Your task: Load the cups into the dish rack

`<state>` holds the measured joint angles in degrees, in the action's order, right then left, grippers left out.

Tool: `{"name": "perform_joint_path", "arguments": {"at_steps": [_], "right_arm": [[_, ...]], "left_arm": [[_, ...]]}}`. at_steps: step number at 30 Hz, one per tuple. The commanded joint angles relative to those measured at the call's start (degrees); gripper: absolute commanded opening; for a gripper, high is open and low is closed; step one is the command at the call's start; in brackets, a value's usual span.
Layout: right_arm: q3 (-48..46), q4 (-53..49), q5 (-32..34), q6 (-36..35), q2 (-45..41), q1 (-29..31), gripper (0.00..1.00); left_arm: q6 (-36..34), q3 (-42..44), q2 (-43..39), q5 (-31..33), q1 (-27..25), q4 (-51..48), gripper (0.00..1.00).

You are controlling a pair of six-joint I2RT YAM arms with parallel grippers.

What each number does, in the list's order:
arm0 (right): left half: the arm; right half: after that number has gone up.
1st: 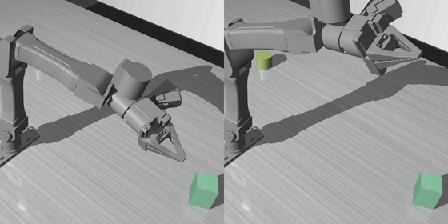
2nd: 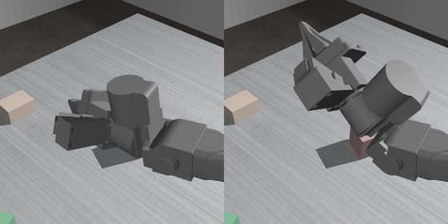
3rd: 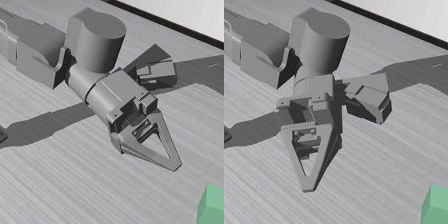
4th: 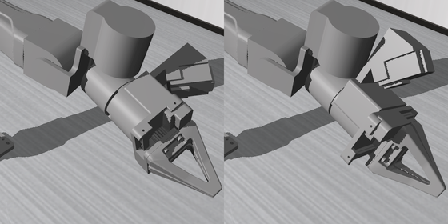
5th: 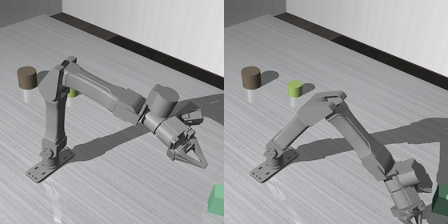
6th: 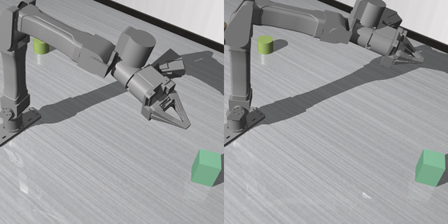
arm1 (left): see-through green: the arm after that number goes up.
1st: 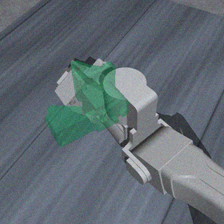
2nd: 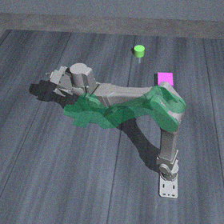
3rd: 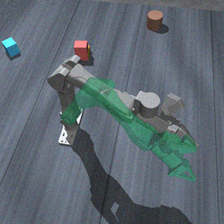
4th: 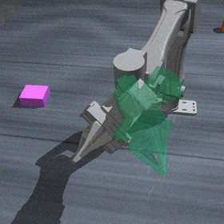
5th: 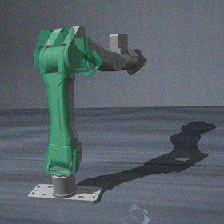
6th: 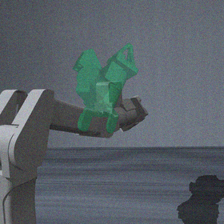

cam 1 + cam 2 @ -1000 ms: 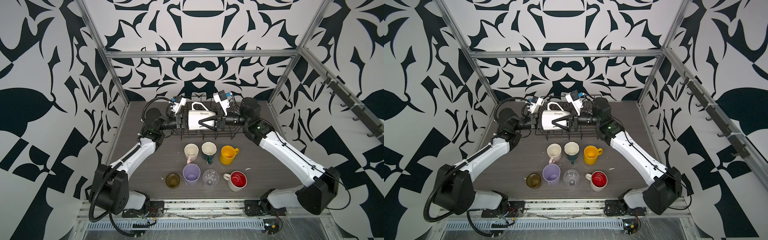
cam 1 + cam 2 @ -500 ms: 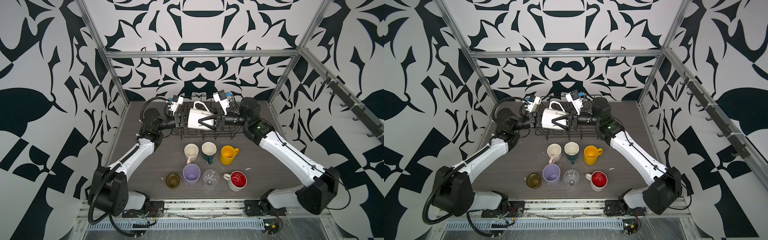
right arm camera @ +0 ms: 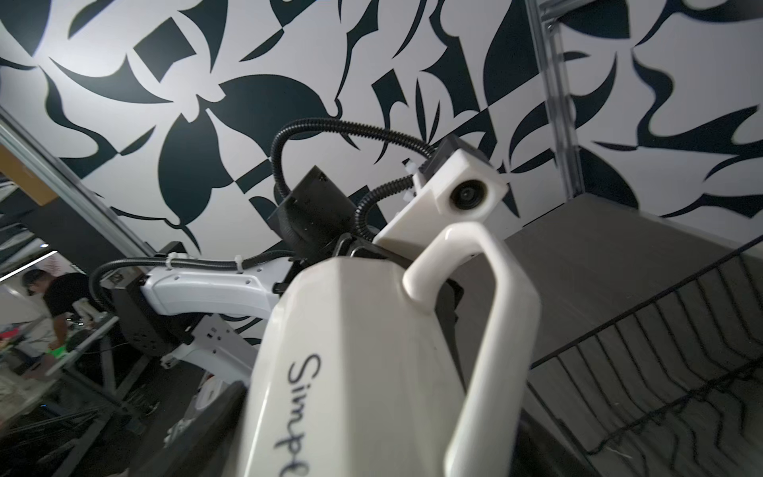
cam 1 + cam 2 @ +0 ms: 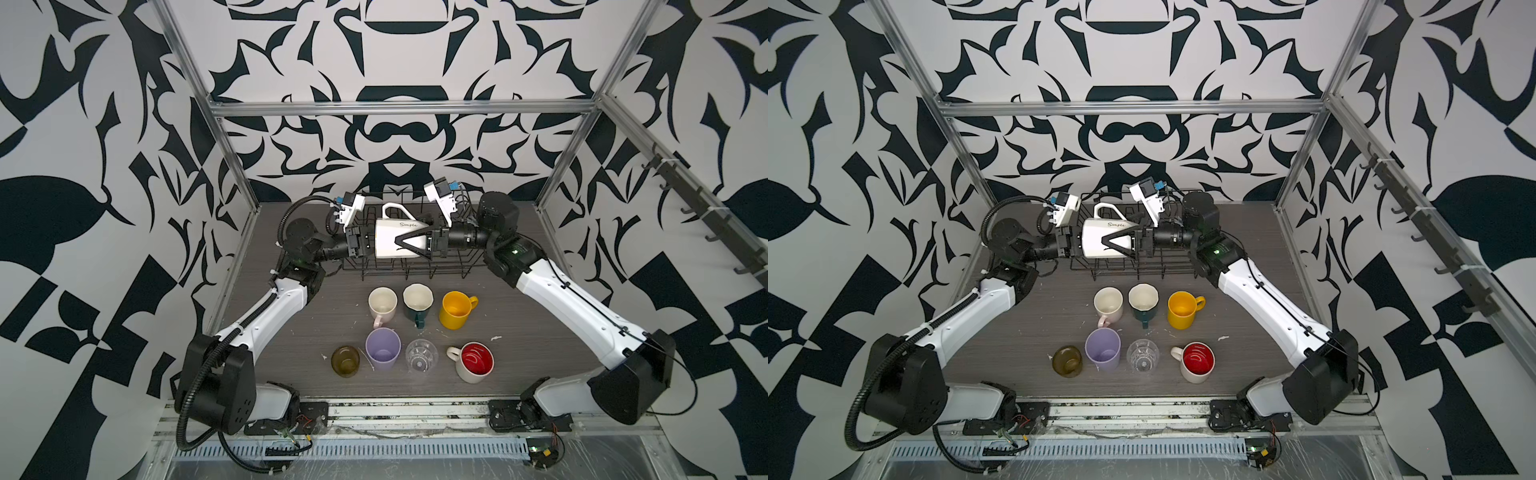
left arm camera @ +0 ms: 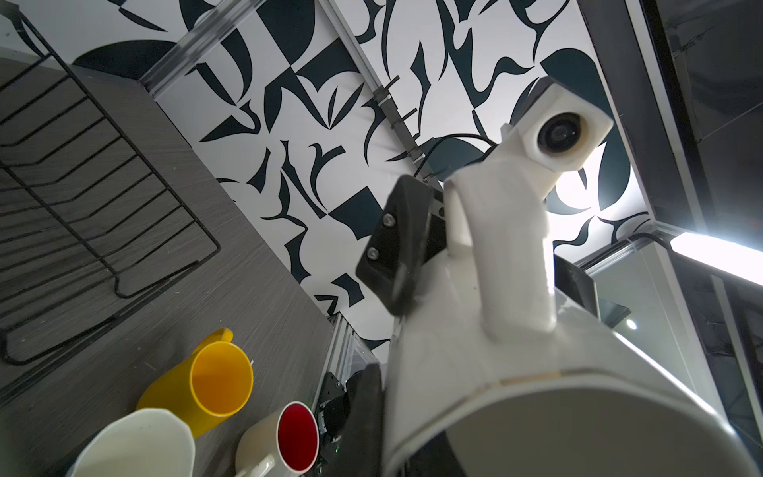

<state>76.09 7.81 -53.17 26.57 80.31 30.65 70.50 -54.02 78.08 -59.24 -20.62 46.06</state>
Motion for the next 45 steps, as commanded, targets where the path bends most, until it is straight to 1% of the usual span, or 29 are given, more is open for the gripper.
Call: {"name": "perform_joint_path", "arguments": {"at_steps": [1,7,16,21,25,31,34,38,45], "right_arm": [[-0.52,3.19,3.52,-0.79,-1.81,-0.42,0.98],[-3.32,3.70,5.05,-4.35,-5.16,-0.76,0.99],[-7.30,3.33,2.99,-13.65,-9.92,-1.73,0.99],[-7.91,3.34,2.17,-17.51,-10.24,-1.80,0.99],[-7.25,4.34,1.68,-19.14,-8.91,-1.74,0.99],[-5.14,5.11,-0.11,-19.61,-6.15,-1.79,0.98],[-4.14,5.28,-0.77,-19.34,-4.88,-1.77,0.96],[-3.59,6.78,-0.97,-17.85,-3.96,-1.78,0.92],[-2.03,8.80,-2.17,-14.31,-2.49,-1.73,0.92]], "left_arm": [[1.44,-0.71,-2.32,1.32,0.44,6.14,0.00],[3.53,-0.91,-2.25,1.74,1.17,6.25,0.00],[4.03,-1.61,-2.67,1.90,1.20,1.71,0.00],[4.03,-1.70,-3.26,1.52,1.23,0.52,0.00],[4.11,-1.70,-3.00,1.34,1.25,-0.22,0.00],[4.29,-1.62,-2.94,0.96,1.20,-0.79,0.00],[4.23,-1.48,-2.98,0.88,1.23,-1.05,0.00],[4.29,-1.45,-2.85,0.64,1.21,-1.24,0.00],[4.12,-1.11,-2.66,0.44,1.26,-1.37,0.00]]}}
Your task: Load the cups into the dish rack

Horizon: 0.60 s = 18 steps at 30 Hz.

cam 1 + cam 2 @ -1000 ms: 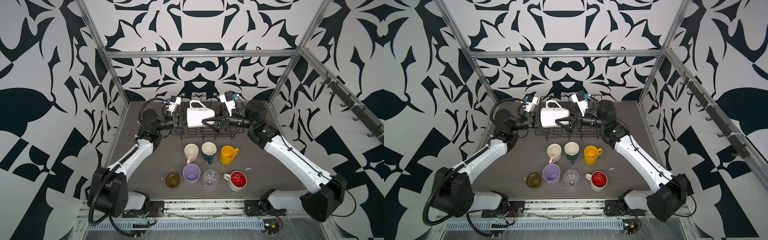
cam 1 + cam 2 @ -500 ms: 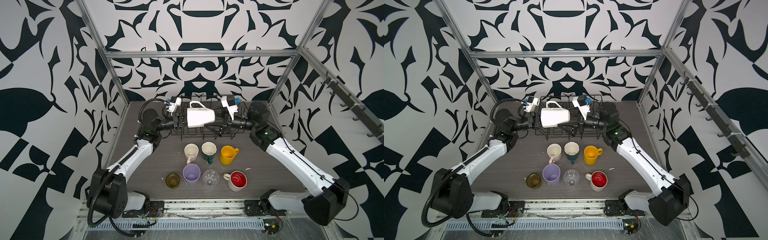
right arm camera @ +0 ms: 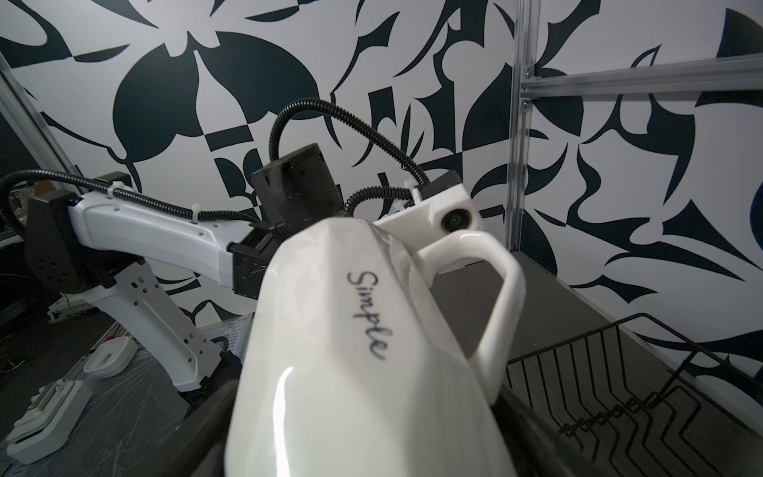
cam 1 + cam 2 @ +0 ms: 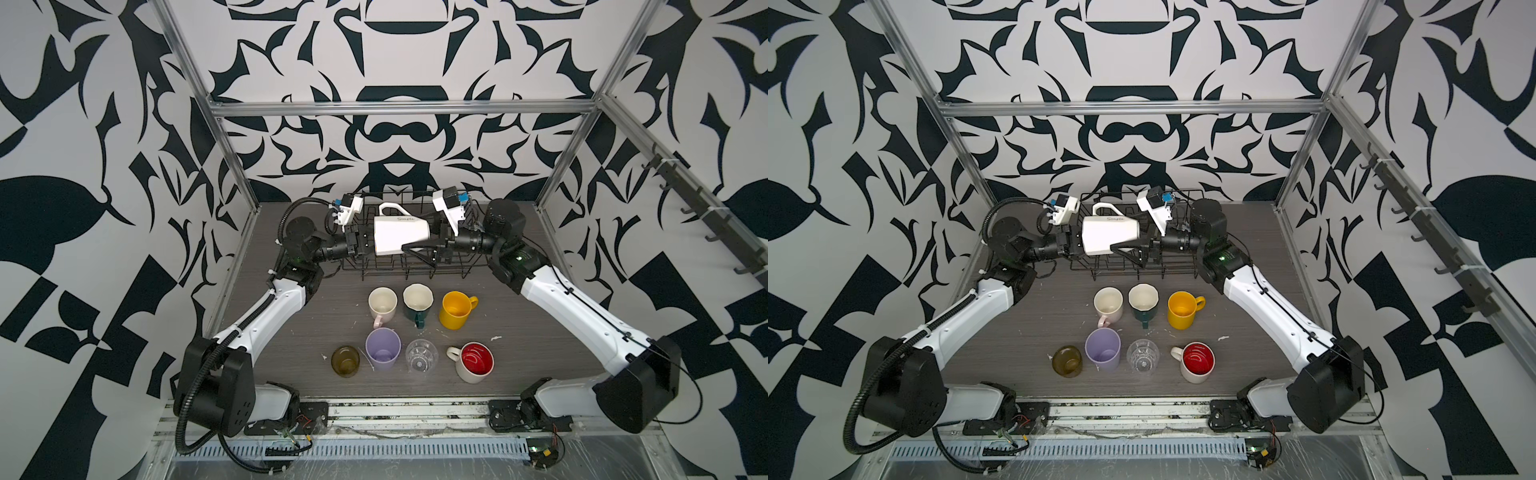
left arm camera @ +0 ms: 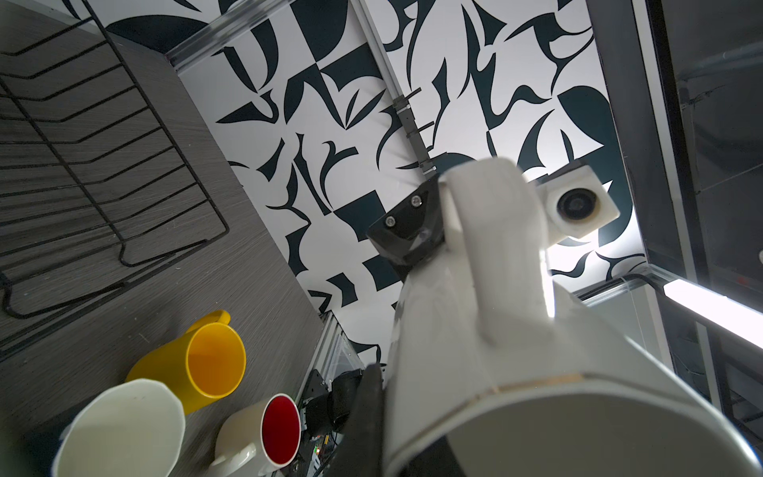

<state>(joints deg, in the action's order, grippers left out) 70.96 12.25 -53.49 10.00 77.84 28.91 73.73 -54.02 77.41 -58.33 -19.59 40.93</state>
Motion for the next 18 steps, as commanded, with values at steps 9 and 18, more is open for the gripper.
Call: {"name": "perform_joint_path", "arguments": {"at_steps": [9,18], "right_arm": [[4.52,5.15,-2.69,4.92,2.23,0.38,0.89],[5.94,3.98,-3.70,5.57,3.97,1.00,0.48]], "left_arm": [[0.80,-1.26,-1.97,-0.66,0.22,3.57,0.00],[0.80,-1.70,-1.69,-0.75,0.23,3.28,0.00]]}}
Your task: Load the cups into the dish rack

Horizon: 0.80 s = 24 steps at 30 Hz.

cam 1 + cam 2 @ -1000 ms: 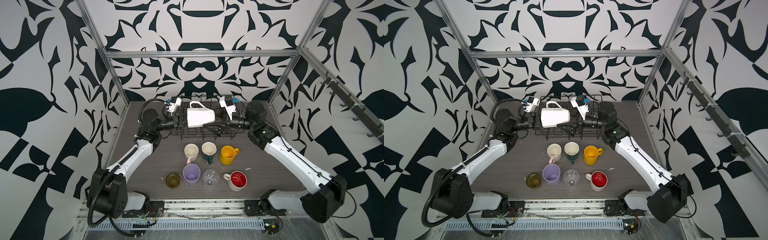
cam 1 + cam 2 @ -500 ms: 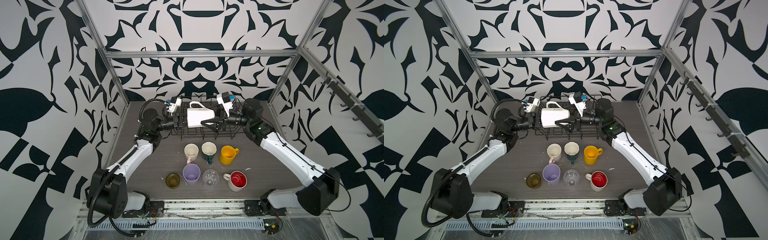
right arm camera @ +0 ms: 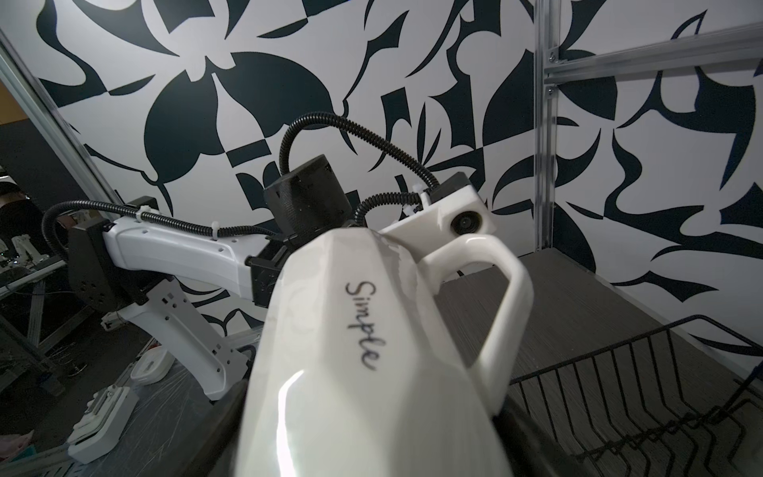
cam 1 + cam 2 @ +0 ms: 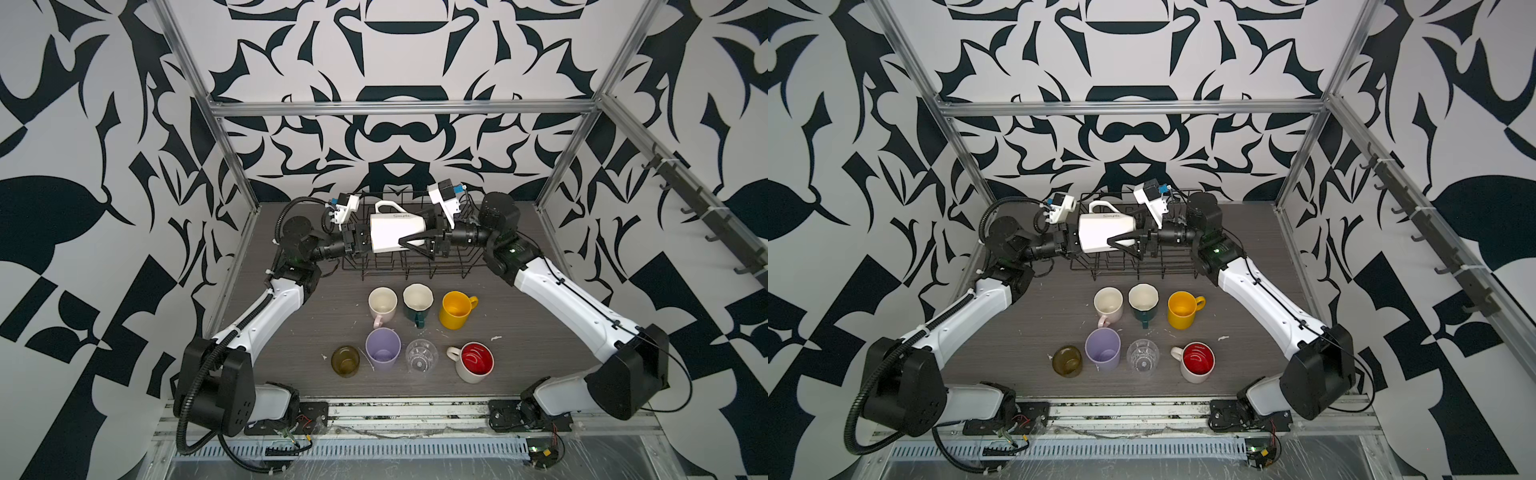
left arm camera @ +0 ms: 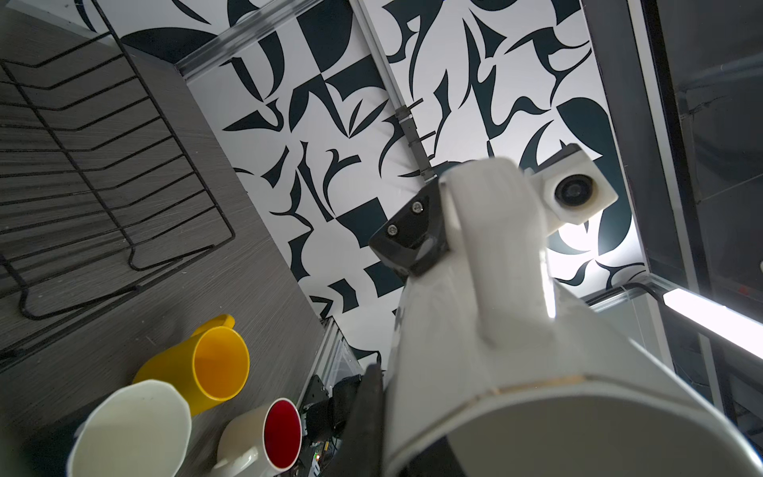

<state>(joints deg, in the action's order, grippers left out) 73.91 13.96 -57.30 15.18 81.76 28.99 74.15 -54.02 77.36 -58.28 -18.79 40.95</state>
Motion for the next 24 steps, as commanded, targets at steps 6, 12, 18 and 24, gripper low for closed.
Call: {"name": "perform_joint_path", "arguments": {"at_steps": [6,12,18,24], "right_arm": [[3.60,0.29,-0.50,-0.41,0.02,0.93,0.10],[3.96,-0.15,-0.41,1.77,-0.04,0.92,0.00],[4.45,-1.39,-0.32,4.85,-0.01,0.93,0.00],[3.70,-1.99,0.75,5.22,-1.18,0.97,0.00]], "left_arm": [[0.05,-1.72,-1.45,-0.96,-0.63,3.35,0.00],[-1.19,-1.51,-1.29,-1.22,-0.63,3.73,0.00],[-2.15,-1.61,-0.98,-1.22,-0.64,3.53,0.00],[-2.28,-1.85,-0.89,-1.00,-0.55,2.92,0.00]]}}
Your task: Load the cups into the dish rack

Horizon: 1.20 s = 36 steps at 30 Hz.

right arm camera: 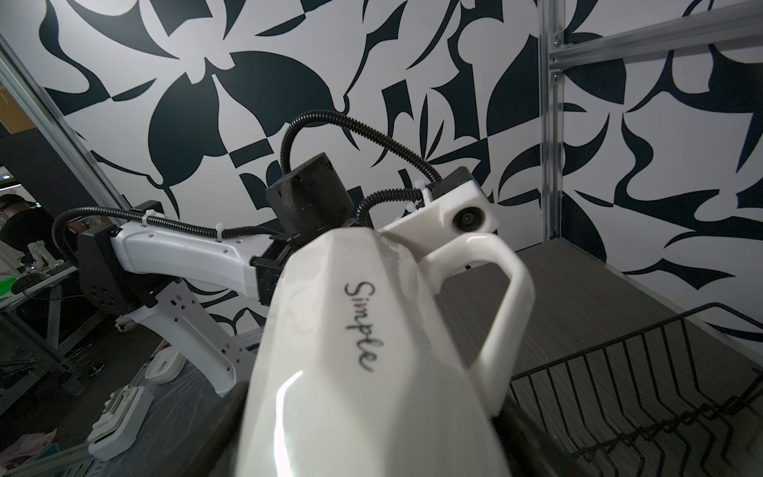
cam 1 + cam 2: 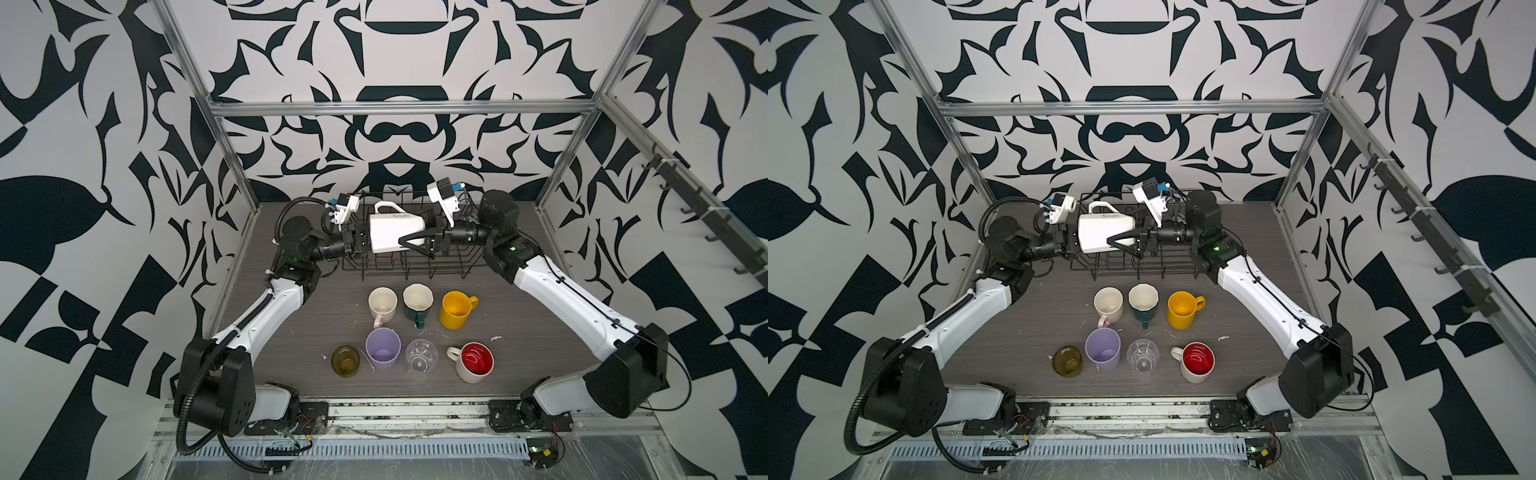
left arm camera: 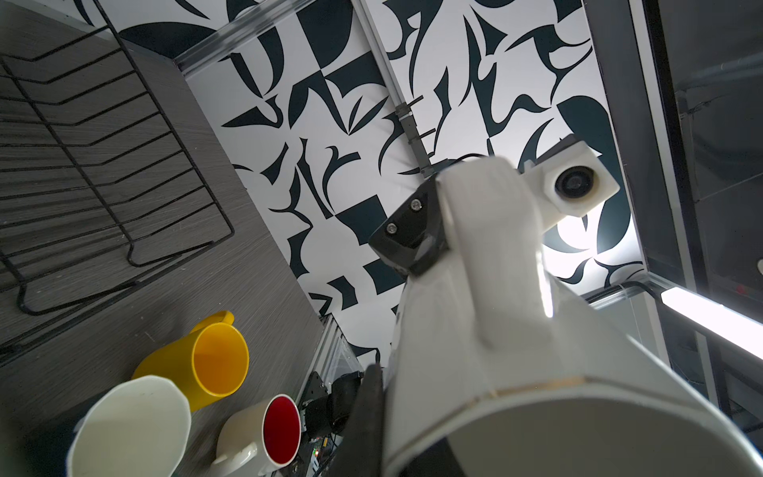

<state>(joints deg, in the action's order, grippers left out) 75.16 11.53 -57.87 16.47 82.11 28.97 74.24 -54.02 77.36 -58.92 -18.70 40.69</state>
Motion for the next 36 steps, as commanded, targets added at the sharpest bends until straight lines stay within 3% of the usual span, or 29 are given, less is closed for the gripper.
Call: {"name": "perform_joint_path", "arguments": {"at_steps": [1,10,22,28,36], "right_arm": [[2.58,0.30,1.55,3.87,-1.71,0.98,0.00],[3.86,-2.10,3.50,2.52,-1.88,0.99,0.00],[4.20,-4.49,6.45,1.32,-3.14,0.68,0.00],[4.65,-5.72,8.33,1.72,-3.44,0.08,0.00],[5.33,-7.85,10.38,1.69,-4.06,-0.75,0.00]], "left_arm": [[-2.34,-1.93,-0.97,-0.32,-0.60,3.02,0.03],[-2.43,-1.29,-1.69,0.18,-0.20,1.95,0.26],[-2.70,-0.56,-2.30,0.77,0.59,1.15,0.45],[-4.11,-0.45,-2.85,1.15,1.02,-0.43,0.70],[-8.10,-0.59,-3.93,2.24,1.42,-5.98,0.95]]}}
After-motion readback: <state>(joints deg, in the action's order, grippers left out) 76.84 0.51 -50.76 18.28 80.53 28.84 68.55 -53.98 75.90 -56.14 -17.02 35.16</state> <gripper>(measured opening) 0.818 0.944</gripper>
